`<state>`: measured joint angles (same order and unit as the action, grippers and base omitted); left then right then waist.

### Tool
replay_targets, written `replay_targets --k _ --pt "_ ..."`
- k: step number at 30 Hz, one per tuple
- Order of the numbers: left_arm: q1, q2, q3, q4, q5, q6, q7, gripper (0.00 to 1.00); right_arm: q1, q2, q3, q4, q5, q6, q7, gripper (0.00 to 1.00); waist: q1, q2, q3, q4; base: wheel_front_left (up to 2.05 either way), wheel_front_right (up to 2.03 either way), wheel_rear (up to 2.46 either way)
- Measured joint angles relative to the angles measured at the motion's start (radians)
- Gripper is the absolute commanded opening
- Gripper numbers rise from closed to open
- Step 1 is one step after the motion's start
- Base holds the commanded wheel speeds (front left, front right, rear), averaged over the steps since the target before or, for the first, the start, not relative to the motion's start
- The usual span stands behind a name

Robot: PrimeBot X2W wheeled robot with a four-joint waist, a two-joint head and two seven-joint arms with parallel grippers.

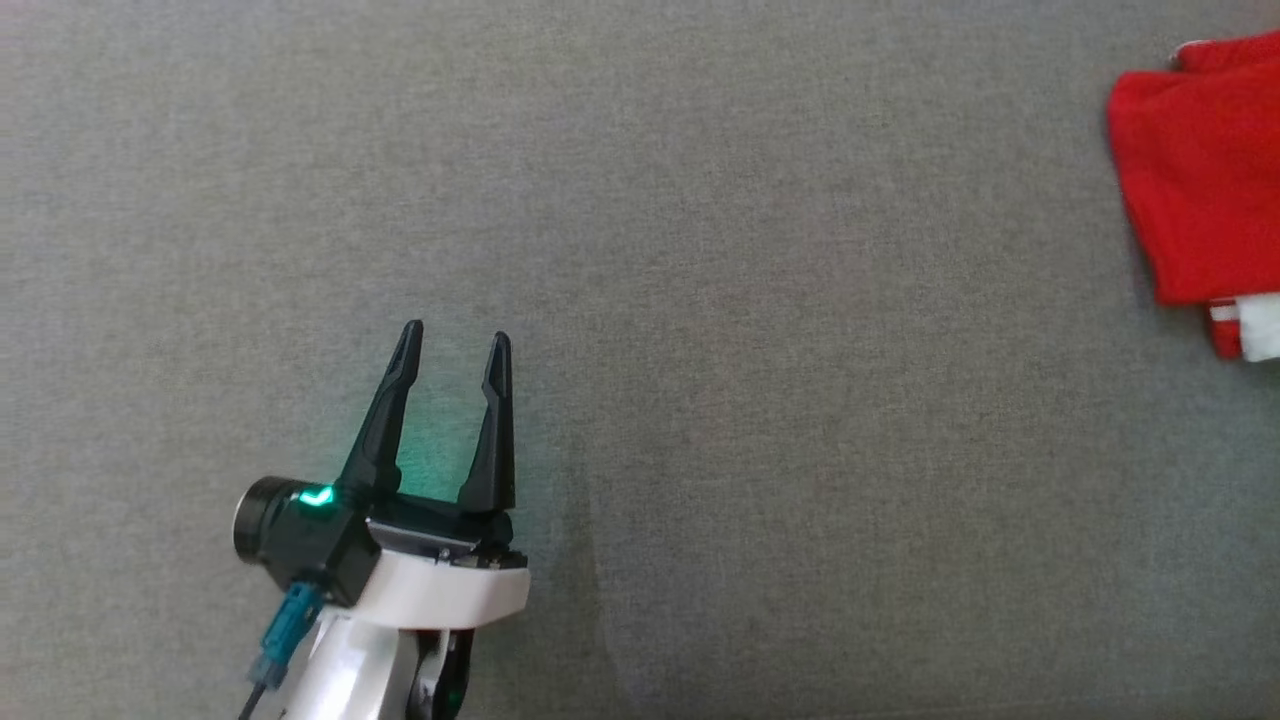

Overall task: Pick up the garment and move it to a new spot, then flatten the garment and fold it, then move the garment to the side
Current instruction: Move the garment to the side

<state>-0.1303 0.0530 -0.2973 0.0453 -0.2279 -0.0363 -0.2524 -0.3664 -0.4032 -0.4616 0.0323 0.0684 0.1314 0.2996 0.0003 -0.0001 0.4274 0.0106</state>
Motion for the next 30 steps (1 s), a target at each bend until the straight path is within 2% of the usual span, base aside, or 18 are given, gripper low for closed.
replay_targets --k 2,4,9,15,20,24,29,30 --pt "-0.004 0.0 0.0 0.01 0.0 0.002 0.0 1.0 0.019 0.026 0.004 -0.023 -0.044 0.0 0.0 1.0 -0.0003 0.0 -0.011 0.005 0.0 0.0 0.0" --pt "-0.004 -0.001 0.003 0.016 0.004 0.021 0.0 1.0 0.046 0.067 0.029 -0.035 -0.069 0.0 -0.002 1.0 -0.0004 0.0 -0.028 0.011 0.0 0.0 0.0" --pt "0.004 -0.001 0.007 0.034 0.013 0.064 0.0 1.0 0.131 0.189 0.146 -0.012 -0.071 0.0 -0.041 1.0 -0.0004 0.0 -0.088 0.029 0.0 0.0 0.0" --pt "0.07 -0.001 0.006 0.049 -0.026 0.071 0.0 1.0 0.217 0.29 0.297 0.106 -0.036 0.0 -0.196 1.0 -0.0004 0.0001 -0.187 0.056 0.0 0.0 0.0" --pt "0.154 -0.001 0.013 0.047 -0.045 0.082 0.0 1.0 0.318 0.34 0.426 0.219 0.027 0.0 -0.365 1.0 -0.0006 0.0001 -0.287 0.082 0.0 0.0 0.0" --pt "0.244 -0.001 0.016 0.047 -0.041 0.081 0.0 1.0 0.381 0.357 0.474 0.286 0.072 0.0 -0.499 1.0 -0.0007 0.0001 -0.374 0.098 0.0 0.0 0.0" --pt "0.307 0.002 0.038 0.015 -0.001 0.075 0.0 1.0 0.424 0.358 0.532 0.279 0.142 0.0 -0.548 1.0 -0.0007 0.0001 -0.46 0.113 0.0 0.0 0.0" --pt "0.313 0.003 0.053 -0.001 0.007 0.064 0.0 1.0 0.438 0.361 0.519 0.22 0.143 0.0 -0.548 1.0 -0.0006 0.0001 -0.48 0.114 0.0 0.0 0.0"
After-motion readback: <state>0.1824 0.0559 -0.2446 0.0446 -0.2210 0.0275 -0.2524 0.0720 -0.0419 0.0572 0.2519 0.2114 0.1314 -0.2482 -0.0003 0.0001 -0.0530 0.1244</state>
